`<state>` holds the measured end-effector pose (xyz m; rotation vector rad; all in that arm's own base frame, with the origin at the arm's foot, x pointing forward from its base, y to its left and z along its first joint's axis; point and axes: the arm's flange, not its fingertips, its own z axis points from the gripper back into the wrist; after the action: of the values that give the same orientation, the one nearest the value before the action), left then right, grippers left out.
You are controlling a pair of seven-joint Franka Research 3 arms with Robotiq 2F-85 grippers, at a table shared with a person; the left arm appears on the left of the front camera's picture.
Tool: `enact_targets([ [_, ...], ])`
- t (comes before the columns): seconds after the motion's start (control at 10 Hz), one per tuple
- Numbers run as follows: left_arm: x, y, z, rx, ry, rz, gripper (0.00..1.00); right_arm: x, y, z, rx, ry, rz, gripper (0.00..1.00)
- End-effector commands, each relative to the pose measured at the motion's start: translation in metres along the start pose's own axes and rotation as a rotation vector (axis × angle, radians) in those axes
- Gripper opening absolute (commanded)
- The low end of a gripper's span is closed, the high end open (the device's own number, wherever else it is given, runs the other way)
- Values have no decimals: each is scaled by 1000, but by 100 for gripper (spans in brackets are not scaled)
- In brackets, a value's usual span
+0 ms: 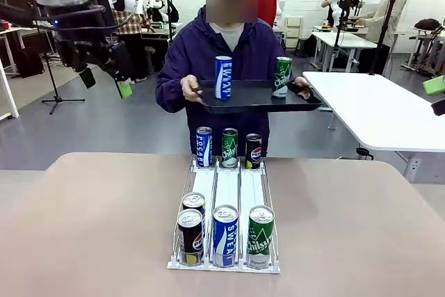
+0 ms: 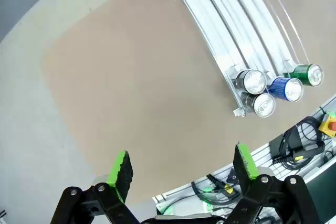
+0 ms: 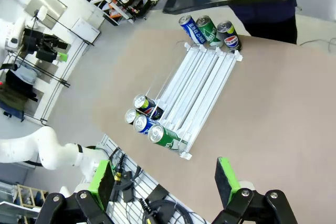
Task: Retrieve and hand over the desired beverage to the person.
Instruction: Place the picked can on the Handle tray extended by the person.
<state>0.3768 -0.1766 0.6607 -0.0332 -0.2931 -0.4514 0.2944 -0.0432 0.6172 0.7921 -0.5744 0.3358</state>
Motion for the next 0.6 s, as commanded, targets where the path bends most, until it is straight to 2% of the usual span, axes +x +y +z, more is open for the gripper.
enact_targets([
  [0.0,8,0,1,-71,3,18,100,-1,0,-3,-13,5,5,100],
  [0.1,0,0,0,0,0,0,100,-1,0,-3,-13,5,5,100],
  [0.5,0,0,0,0,0,0,100,-1,0,-3,-13,5,5,100],
])
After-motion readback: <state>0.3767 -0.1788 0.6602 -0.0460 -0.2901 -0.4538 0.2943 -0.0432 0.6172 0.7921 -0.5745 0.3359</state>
